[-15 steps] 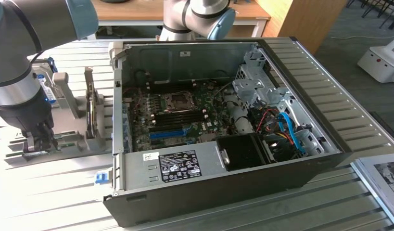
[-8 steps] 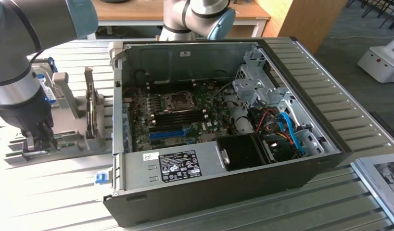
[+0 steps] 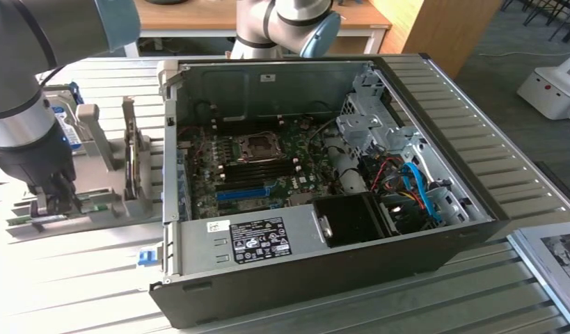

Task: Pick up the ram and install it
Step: 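Pick up the ram and move it above insertion slot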

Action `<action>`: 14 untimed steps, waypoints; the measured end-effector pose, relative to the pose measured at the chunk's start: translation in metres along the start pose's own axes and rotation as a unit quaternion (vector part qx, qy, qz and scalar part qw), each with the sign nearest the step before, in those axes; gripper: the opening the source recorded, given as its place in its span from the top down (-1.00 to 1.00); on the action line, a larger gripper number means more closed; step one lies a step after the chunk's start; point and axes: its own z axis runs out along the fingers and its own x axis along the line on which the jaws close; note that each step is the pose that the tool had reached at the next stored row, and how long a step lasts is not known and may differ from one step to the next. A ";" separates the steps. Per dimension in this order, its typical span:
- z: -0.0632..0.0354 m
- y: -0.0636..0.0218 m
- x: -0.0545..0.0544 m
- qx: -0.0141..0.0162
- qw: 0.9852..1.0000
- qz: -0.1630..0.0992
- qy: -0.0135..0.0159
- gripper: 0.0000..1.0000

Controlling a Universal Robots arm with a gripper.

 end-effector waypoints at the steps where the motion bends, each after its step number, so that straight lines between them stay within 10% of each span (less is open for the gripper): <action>1: -0.0013 0.0001 0.000 0.000 1.000 0.000 0.000 0.76; 14: -0.0178 0.0005 0.000 0.000 1.000 0.002 -0.005 0.76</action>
